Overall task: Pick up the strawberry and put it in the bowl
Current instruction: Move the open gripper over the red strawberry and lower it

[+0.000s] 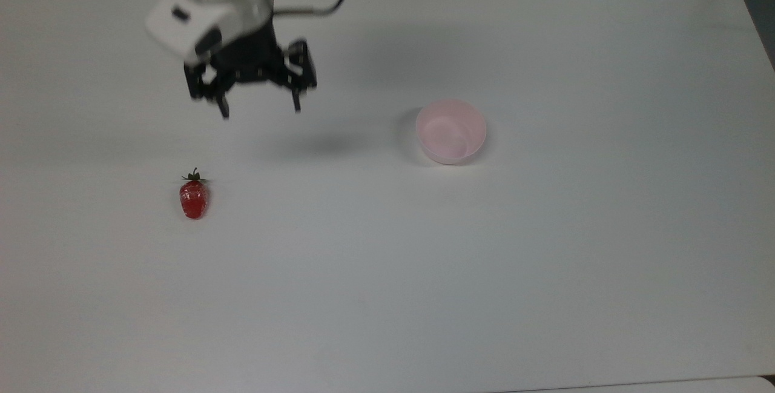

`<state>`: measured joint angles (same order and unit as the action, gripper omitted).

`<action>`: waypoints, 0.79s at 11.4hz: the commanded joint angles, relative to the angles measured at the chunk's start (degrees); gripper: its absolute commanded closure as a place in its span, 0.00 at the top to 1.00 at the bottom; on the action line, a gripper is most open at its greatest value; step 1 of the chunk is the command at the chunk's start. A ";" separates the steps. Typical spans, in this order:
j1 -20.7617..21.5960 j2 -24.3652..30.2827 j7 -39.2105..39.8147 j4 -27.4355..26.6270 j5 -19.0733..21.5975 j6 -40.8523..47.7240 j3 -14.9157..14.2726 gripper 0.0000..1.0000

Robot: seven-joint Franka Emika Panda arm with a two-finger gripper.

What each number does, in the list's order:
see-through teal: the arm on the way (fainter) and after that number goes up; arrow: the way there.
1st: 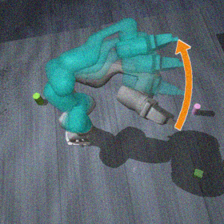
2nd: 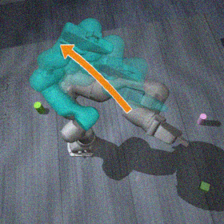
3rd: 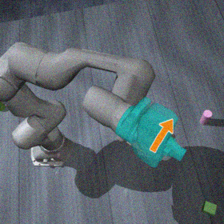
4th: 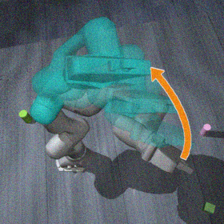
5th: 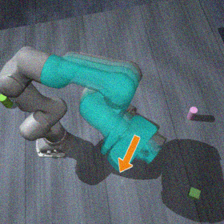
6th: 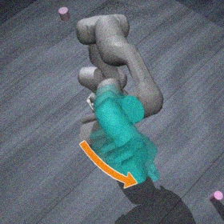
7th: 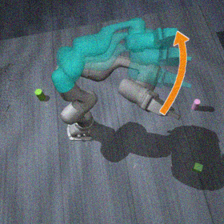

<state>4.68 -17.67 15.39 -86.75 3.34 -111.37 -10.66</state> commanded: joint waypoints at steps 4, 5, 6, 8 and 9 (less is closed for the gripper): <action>-3.63 -14.48 8.68 0.26 -1.67 -20.00 -4.45 1.00; -3.63 -16.85 8.69 0.35 -1.67 -22.03 -4.98 1.00; -3.45 -19.14 8.60 0.35 -1.75 -22.65 -5.42 1.00; -3.01 -22.49 7.99 0.44 -1.67 -25.89 -5.42 0.95; -3.01 -23.19 8.16 0.44 -1.75 -26.78 -5.42 0.87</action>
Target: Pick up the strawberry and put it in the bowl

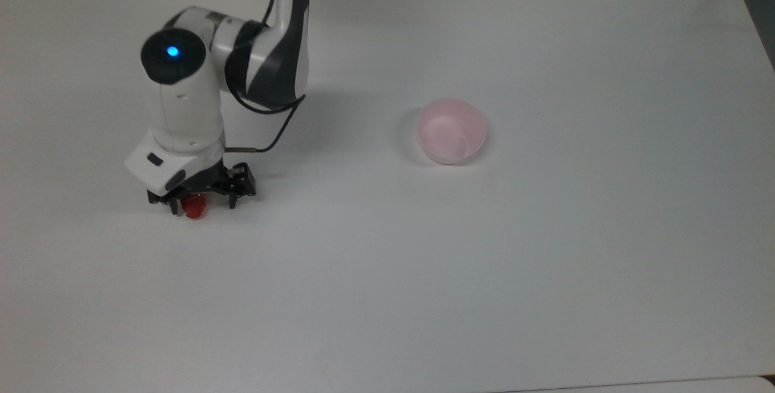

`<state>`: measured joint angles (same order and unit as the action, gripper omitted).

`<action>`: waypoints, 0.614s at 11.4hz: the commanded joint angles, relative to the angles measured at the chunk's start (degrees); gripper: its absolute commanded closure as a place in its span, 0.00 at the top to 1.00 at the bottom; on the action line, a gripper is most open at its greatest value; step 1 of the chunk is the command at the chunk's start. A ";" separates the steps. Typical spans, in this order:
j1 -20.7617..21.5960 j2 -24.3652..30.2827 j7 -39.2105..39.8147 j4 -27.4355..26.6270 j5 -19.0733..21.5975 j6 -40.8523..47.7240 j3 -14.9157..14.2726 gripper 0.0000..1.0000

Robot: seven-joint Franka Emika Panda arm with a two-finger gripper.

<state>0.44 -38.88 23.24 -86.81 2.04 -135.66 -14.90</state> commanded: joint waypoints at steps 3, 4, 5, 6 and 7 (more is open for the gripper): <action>1.40 -1.12 1.10 0.51 -0.37 -2.33 -2.76 0.66; 1.32 -0.50 2.06 0.42 -0.37 -1.89 -2.77 0.65; 1.32 -0.41 2.51 0.42 -0.28 -1.62 -2.85 0.59; 1.32 -0.41 2.51 0.33 -0.36 -1.54 -2.85 0.51; 1.32 0.29 2.51 -0.11 -0.28 -0.32 -2.85 0.41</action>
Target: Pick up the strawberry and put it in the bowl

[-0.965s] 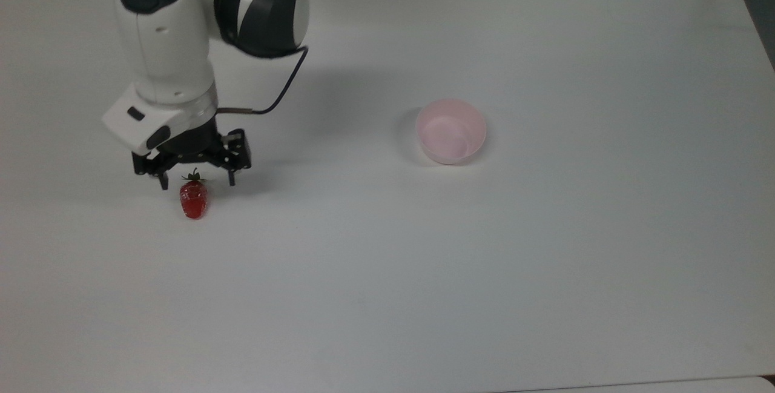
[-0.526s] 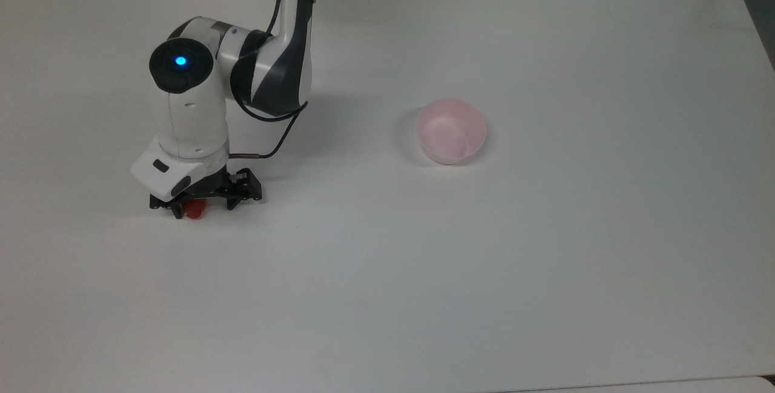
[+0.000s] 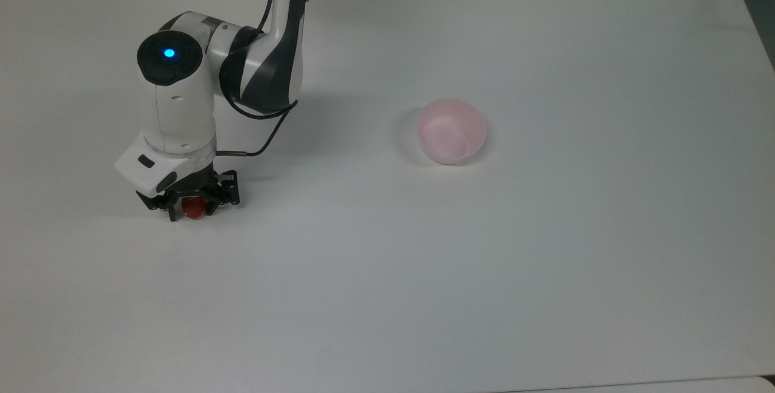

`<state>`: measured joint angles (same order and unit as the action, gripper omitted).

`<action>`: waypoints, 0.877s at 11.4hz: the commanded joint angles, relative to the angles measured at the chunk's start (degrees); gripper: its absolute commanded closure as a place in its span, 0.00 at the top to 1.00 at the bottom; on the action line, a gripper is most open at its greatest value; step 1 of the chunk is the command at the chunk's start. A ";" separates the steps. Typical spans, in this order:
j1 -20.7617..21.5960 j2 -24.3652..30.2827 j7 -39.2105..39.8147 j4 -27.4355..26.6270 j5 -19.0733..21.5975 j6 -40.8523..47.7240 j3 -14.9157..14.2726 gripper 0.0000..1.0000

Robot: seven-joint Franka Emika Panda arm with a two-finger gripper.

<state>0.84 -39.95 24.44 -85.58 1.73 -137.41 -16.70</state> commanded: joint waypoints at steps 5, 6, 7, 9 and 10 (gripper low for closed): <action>1.09 3.03 1.23 -1.25 0.03 6.18 -1.06 0.24; 1.09 3.82 1.23 -1.17 0.21 6.97 -1.06 0.24; 1.09 4.70 1.23 -1.16 0.30 7.85 -0.97 0.24; 1.01 4.80 3.93 -1.34 0.03 8.47 -1.06 0.99; 0.92 4.88 4.56 -1.34 -0.14 9.17 -1.06 1.00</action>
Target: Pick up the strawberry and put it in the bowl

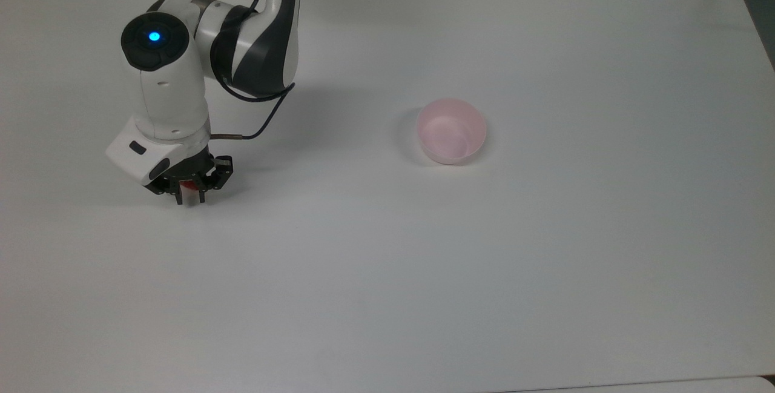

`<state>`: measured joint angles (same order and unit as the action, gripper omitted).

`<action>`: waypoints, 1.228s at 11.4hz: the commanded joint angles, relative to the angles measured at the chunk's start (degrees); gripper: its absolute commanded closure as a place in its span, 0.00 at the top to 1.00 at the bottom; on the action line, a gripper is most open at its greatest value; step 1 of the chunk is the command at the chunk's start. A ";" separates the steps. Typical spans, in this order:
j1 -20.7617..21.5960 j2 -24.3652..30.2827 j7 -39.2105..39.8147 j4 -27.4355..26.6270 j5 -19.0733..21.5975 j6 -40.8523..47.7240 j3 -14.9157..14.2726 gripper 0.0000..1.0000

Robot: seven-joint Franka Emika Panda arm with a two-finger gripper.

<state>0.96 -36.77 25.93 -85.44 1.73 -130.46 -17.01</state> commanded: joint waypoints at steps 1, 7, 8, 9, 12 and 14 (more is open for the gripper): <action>0.80 2.31 4.47 -1.48 -0.14 4.06 -0.83 1.00; 1.42 3.38 23.91 -2.62 -2.58 12.43 -2.15 0.97; 1.24 3.19 24.08 -2.63 -3.65 11.38 -2.15 0.96; 1.15 2.84 24.08 -2.63 -3.66 9.72 -2.06 0.93; 0.80 0.74 22.94 -2.54 -3.13 3.92 -2.15 0.82; 0.97 -0.32 23.03 -2.54 -3.48 3.02 -2.15 0.71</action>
<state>0.94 -36.47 48.67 -86.92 -1.13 -125.34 -18.17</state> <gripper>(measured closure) 0.167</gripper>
